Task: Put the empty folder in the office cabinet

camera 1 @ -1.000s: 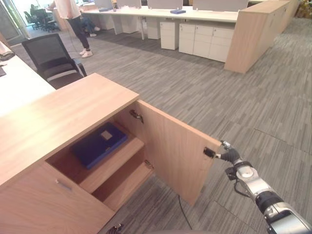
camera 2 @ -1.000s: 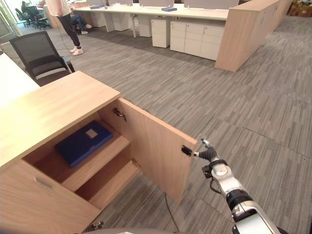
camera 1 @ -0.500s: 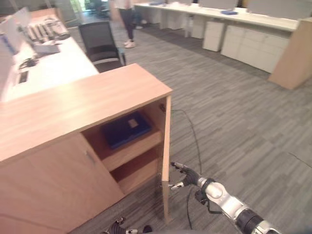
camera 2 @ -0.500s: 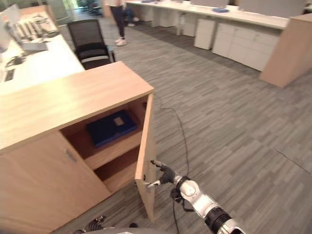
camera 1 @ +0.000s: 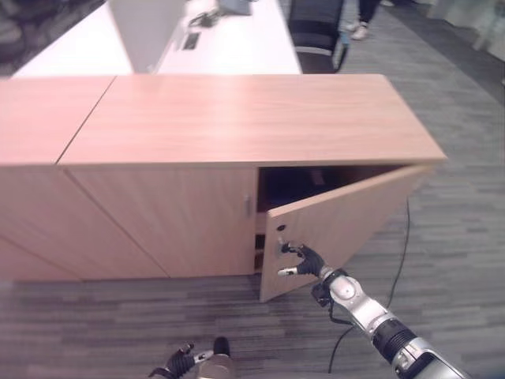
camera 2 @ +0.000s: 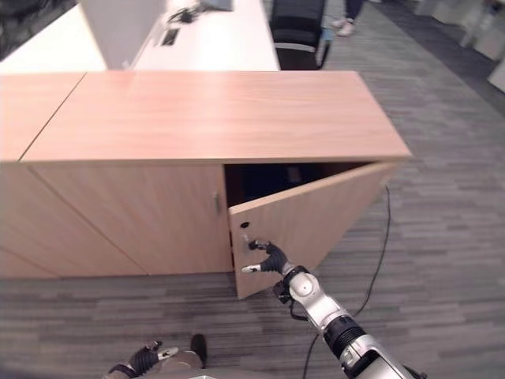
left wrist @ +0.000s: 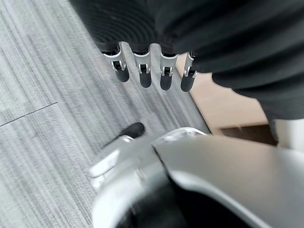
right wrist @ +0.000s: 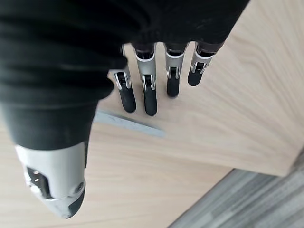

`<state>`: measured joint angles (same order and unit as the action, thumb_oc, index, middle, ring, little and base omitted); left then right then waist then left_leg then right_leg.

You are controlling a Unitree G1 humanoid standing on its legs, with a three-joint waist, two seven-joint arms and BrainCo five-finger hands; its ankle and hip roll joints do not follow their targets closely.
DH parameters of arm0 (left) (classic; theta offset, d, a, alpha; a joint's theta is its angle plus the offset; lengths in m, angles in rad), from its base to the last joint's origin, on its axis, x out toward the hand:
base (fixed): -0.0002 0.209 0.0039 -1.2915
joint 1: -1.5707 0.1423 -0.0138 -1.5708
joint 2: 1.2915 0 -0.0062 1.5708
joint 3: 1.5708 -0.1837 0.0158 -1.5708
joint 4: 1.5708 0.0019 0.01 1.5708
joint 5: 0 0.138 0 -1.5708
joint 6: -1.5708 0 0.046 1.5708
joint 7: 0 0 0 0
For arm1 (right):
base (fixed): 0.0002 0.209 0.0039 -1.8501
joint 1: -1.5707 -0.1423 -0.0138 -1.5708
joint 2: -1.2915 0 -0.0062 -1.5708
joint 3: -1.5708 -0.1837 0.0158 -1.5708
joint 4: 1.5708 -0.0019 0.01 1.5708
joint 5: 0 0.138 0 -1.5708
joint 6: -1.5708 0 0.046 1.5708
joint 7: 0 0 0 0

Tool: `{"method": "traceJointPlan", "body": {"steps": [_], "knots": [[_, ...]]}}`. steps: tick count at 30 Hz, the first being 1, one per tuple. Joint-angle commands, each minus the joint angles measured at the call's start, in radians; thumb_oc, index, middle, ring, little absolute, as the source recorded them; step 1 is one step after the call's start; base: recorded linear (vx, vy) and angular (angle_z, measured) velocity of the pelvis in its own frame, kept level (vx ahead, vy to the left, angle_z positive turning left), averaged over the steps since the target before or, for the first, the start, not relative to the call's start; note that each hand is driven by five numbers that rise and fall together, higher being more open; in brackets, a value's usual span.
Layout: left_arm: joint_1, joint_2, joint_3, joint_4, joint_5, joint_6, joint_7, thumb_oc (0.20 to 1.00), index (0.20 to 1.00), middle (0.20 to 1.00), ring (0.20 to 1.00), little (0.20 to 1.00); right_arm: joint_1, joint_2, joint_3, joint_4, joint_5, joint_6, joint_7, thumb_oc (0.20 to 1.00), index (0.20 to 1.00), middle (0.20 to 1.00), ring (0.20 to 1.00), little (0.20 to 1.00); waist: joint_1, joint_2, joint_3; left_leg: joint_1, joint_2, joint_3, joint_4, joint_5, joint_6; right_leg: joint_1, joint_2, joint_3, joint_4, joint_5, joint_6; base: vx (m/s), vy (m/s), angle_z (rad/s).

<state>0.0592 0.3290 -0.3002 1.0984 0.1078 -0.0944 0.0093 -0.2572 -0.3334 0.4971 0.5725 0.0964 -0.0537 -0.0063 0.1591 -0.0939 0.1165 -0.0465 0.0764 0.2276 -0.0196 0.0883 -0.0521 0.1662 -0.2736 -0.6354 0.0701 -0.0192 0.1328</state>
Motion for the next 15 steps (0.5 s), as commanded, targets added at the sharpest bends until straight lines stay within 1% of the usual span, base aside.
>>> {"method": "traceJointPlan", "body": {"steps": [1,2,3,4,5,6,7,8,9,10,11,12,15], "knots": [[-0.023,0.003,-0.035,0.042,0.022,0.007,0.011,1.0,1.0,1.0,1.0,1.0,-0.165,0.039,-0.06,0.073,0.065,-0.059,-0.065,1.0,1.0,1.0,1.0,1.0,0.026,0.036,0.013,0.014,0.027,-0.024,0.044,-0.095,0.016,-0.089,-0.077,0.117,0.225,0.048,0.096,0.07,0.193,0.32],[-0.038,0.017,-0.038,0.04,0.012,0.009,0.013,1.0,1.0,1.0,1.0,1.0,-0.19,0.034,-0.082,0.108,0.074,-0.056,-0.083,1.0,1.0,1.0,1.0,1.0,0.023,0.044,0.024,0.015,0.025,-0.033,0.041,-0.092,0.025,-0.131,-0.088,0.149,0.296,0.095,0.114,0.04,0.144,0.18],[-0.043,0.029,-0.039,0.042,0.009,0.007,0.013,1.0,1.0,1.0,1.0,1.0,-0.202,0.022,-0.104,0.129,0.082,-0.057,-0.096,1.0,1.0,1.0,1.0,1.0,0.023,0.049,0.028,0.021,0.028,-0.043,0.032,-0.091,0.028,-0.156,-0.082,0.18,0.337,0.098,0.124,0.05,0.089,0.16],[-0.048,0.039,-0.044,0.048,0.007,0.006,0.015,1.0,1.0,1.0,1.0,1.0,-0.214,0.007,-0.138,0.168,0.102,-0.058,-0.113,1.0,1.0,1.0,1.0,1.0,0.018,0.049,0.031,0.035,0.023,-0.067,0.013,-0.092,0.027,-0.173,-0.064,0.22,0.351,0.085,0.125,0.09,0.058,0.21],[-0.057,0.045,-0.049,0.053,0.001,0.005,0.015,1.0,1.0,1.0,1.0,1.0,-0.231,-0.012,-0.163,0.212,0.122,-0.06,-0.127,1.0,1.0,1.0,1.0,1.0,0.011,0.049,0.03,0.05,0.013,-0.091,-0.01,-0.09,0.026,-0.183,-0.04,0.26,0.332,0.069,0.122,0.13,0.031,0.41],[-0.063,0.049,-0.055,0.057,-0.003,0.002,0.015,1.0,1.0,1.0,1.0,1.0,-0.246,-0.03,-0.18,0.248,0.137,-0.062,-0.139,1.0,1.0,1.0,1.0,1.0,0.006,0.051,0.03,0.06,0.006,-0.11,-0.025,-0.087,0.025,-0.187,-0.019,0.289,0.304,0.05,0.114,0.17,0.003,0.59],[-0.074,0.055,-0.059,0.066,-0.009,0.0,0.014,1.0,1.0,1.0,1.0,1.0,-0.259,-0.056,-0.205,0.277,0.16,-0.063,-0.15,1.0,1.0,1.0,1.0,1.0,-0.004,0.052,0.029,0.071,-0.001,-0.137,-0.037,-0.088,0.02,-0.186,0.003,0.317,0.245,0.018,0.101,0.12,-0.014,0.68],[-0.076,0.054,-0.06,0.066,-0.009,0.0,0.015,1.0,1.0,1.0,1.0,1.0,-0.26,-0.057,-0.206,0.279,0.161,-0.064,-0.15,1.0,1.0,1.0,1.0,1.0,-0.005,0.054,0.029,0.067,0.002,-0.139,-0.036,-0.085,0.019,-0.184,0.007,0.313,0.237,0.025,0.099,0.16,-0.1,0.75],[-0.091,0.063,-0.064,0.078,-0.025,-0.003,0.011,1.0,1.0,1.0,1.0,1.0,-0.287,-0.094,-0.238,0.331,0.202,-0.059,-0.162,1.0,1.0,1.0,1.0,1.0,-0.016,0.046,0.024,0.08,-0.005,-0.166,-0.048,-0.093,0.006,-0.194,0.007,0.337,0.116,0.025,0.086,0.14,-0.132,0.67],[-0.1,0.066,-0.071,0.086,-0.028,-0.005,0.009,1.0,1.0,1.0,1.0,1.0,-0.306,-0.115,-0.254,0.361,0.217,-0.06,-0.171,1.0,1.0,1.0,1.0,1.0,-0.024,0.045,0.029,0.09,-0.006,-0.183,-0.052,-0.098,-0.001,-0.204,0.004,0.348,0.069,0.054,0.09,0.19,-0.15,0.53],[-0.105,0.065,-0.078,0.094,-0.029,-0.008,0.005,1.0,1.0,1.0,1.0,1.0,-0.318,-0.14,-0.276,0.384,0.237,-0.059,-0.172,1.0,1.0,1.0,1.0,1.0,-0.035,0.044,0.033,0.095,-0.011,-0.21,-0.054,-0.103,-0.002,-0.217,0.008,0.382,0.048,0.072,0.098,0.1,-0.071,0.41],[-0.102,0.065,-0.082,0.099,-0.024,-0.01,0.003,1.0,1.0,1.0,1.0,1.0,-0.319,-0.159,-0.291,0.404,0.255,-0.055,-0.17,1.0,1.0,1.0,1.0,1.0,-0.044,0.035,0.029,0.097,-0.019,-0.224,-0.053,-0.11,-0.004,-0.208,0.01,0.408,0.008,0.071,0.101,0.08,-0.044,0.5],[-0.091,0.058,-0.088,0.122,-0.012,-0.01,0.001,1.0,1.0,1.0,1.0,1.0,-0.358,-0.18,-0.303,0.481,0.279,-0.047,-0.168,1.0,1.0,1.0,1.0,1.0,-0.044,0.022,0.002,0.113,-0.028,-0.218,-0.058,-0.124,-0.006,-0.149,0.008,0.401,-0.058,0.096,0.104,0.1,-0.049,0.83]]}}
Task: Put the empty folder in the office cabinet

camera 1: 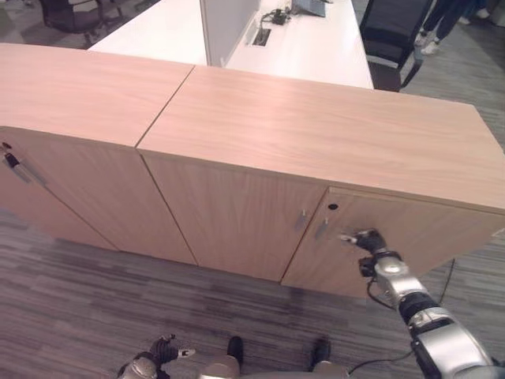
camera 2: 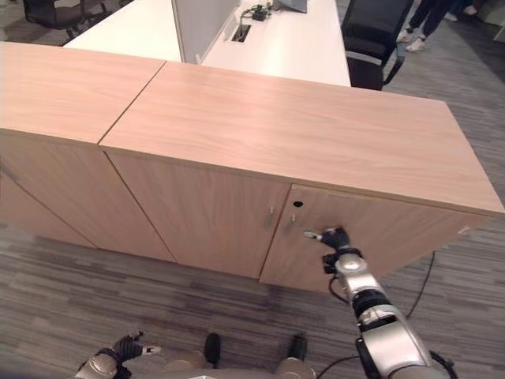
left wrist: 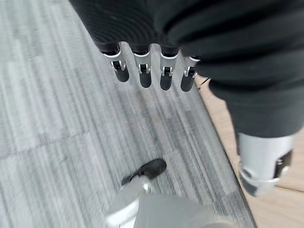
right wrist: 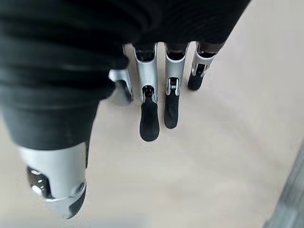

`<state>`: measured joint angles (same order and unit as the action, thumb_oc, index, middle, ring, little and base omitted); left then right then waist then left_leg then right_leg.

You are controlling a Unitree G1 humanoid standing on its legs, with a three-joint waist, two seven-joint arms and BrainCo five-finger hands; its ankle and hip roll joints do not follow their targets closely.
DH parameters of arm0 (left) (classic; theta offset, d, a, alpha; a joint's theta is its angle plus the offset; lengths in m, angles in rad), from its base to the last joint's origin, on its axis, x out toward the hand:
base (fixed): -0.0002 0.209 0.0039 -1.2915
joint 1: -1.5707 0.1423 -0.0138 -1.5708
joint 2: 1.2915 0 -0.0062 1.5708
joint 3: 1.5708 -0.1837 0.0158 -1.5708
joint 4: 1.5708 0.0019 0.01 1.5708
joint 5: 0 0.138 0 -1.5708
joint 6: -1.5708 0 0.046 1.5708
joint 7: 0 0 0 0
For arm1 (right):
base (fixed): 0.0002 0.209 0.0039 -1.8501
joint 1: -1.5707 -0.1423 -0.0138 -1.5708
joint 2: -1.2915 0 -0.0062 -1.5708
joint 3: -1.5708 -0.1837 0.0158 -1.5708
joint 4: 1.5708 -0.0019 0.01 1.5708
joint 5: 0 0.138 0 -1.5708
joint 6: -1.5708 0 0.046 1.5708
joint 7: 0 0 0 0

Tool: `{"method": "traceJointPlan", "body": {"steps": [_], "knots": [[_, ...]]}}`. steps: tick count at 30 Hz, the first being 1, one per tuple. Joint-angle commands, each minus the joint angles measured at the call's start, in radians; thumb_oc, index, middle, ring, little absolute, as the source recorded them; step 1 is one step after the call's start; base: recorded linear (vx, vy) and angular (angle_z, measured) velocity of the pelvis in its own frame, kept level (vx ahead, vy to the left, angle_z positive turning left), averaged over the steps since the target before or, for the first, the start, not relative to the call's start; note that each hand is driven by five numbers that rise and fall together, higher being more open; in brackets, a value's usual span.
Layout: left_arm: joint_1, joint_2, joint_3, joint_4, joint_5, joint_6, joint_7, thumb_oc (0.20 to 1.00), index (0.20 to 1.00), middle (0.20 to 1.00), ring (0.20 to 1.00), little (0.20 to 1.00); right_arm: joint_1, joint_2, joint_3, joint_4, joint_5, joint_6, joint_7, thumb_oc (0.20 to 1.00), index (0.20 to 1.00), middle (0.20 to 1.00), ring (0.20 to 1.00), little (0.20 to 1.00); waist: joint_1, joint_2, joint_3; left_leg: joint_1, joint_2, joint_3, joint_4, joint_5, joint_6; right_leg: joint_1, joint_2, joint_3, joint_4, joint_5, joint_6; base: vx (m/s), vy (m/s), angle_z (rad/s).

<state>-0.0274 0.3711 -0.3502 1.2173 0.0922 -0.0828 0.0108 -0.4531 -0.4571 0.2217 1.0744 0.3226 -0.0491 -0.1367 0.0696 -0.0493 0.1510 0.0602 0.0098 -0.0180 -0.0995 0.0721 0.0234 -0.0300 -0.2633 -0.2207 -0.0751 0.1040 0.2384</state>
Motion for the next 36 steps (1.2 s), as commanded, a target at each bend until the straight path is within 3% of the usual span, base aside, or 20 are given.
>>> {"method": "traceJointPlan", "body": {"steps": [1,6,12,14,15,21,27,36], "knots": [[0.001,0.013,-0.039,0.006,0.004,-0.021,-0.002,1.0,1.0,1.0,1.0,1.0,-0.165,-0.064,-0.027,-0.009,0.051,-0.048,-0.035,1.0,1.0,1.0,1.0,1.0,0.044,-0.024,-0.041,0.009,0.036,0.029,0.02,-0.108,-0.082,0.056,-0.001,-0.013,0.08,-0.027,0.0,0.11,-0.019,0.18],[0.022,-0.003,-0.047,0.013,0.009,-0.015,-0.012,1.0,1.0,1.0,1.0,1.0,-0.195,-0.102,-0.022,0.079,0.034,-0.028,-0.02,1.0,1.0,1.0,1.0,1.0,0.037,-0.015,-0.066,0.028,0.037,0.017,0.012,-0.114,-0.087,0.095,0.008,-0.022,0.058,-0.038,-0.004,0.07,-0.029,-0.04],[0.027,-0.02,-0.024,0.02,-0.022,-0.009,-0.014,1.0,1.0,1.0,1.0,1.0,-0.164,-0.085,-0.017,0.079,0.027,-0.024,-0.007,1.0,1.0,1.0,1.0,1.0,0.025,-0.005,-0.078,0.034,0.051,0.014,0.012,-0.113,-0.098,0.119,0.02,-0.036,0.031,-0.047,-0.014,0.03,-0.068,-0.02],[0.021,-0.027,-0.002,0.017,-0.047,-0.007,-0.009,1.0,1.0,1.0,1.0,1.0,-0.116,-0.054,-0.022,0.052,0.035,-0.033,0.0,1.0,1.0,1.0,1.0,1.0,0.018,0.001,-0.078,0.033,0.057,0.013,0.012,-0.111,-0.101,0.123,0.023,-0.035,0.027,-0.052,-0.019,0.01,-0.079,0.02],[0.017,-0.039,0.035,0.012,-0.073,-0.008,0.0,1.0,1.0,1.0,1.0,1.0,0.015,0.012,-0.025,-0.056,0.027,-0.044,0.015,1.0,1.0,1.0,1.0,1.0,0.0,0.013,-0.08,0.035,0.066,0.017,0.012,-0.108,-0.106,0.125,0.031,-0.033,0.022,-0.058,-0.027,0.02,-0.081,0.05],[0.009,-0.057,0.11,-0.006,-0.107,-0.003,0.002,1.0,1.0,1.0,1.0,1.0,0.328,0.125,0.011,-0.179,-0.083,-0.036,0.074,1.0,1.0,1.0,1.0,1.0,-0.045,0.028,-0.084,0.045,0.082,0.036,0.012,-0.108,-0.116,0.131,0.04,-0.03,0.007,-0.064,-0.035,0.02,-0.041,-0.02],[0.013,-0.063,0.121,-0.01,-0.108,-0.006,-0.002,1.0,1.0,1.0,1.0,1.0,0.435,0.154,0.094,-0.102,-0.268,-0.021,0.111,1.0,1.0,1.0,1.0,1.0,-0.068,0.032,-0.084,0.052,0.093,0.054,0.012,-0.109,-0.122,0.13,0.049,-0.012,-0.001,-0.068,-0.038,0.0,-0.017,-0.14],[0.015,-0.107,0.112,0.011,-0.147,-0.018,-0.009,1.0,1.0,1.0,1.0,1.0,0.46,0.199,0.085,0.104,-0.305,-0.018,0.096,1.0,1.0,1.0,1.0,1.0,-0.088,0.028,-0.087,0.076,0.108,0.082,0.012,-0.11,-0.126,0.134,0.063,0.02,-0.012,-0.071,-0.044,-0.01,-0.001,-0.11]]}}
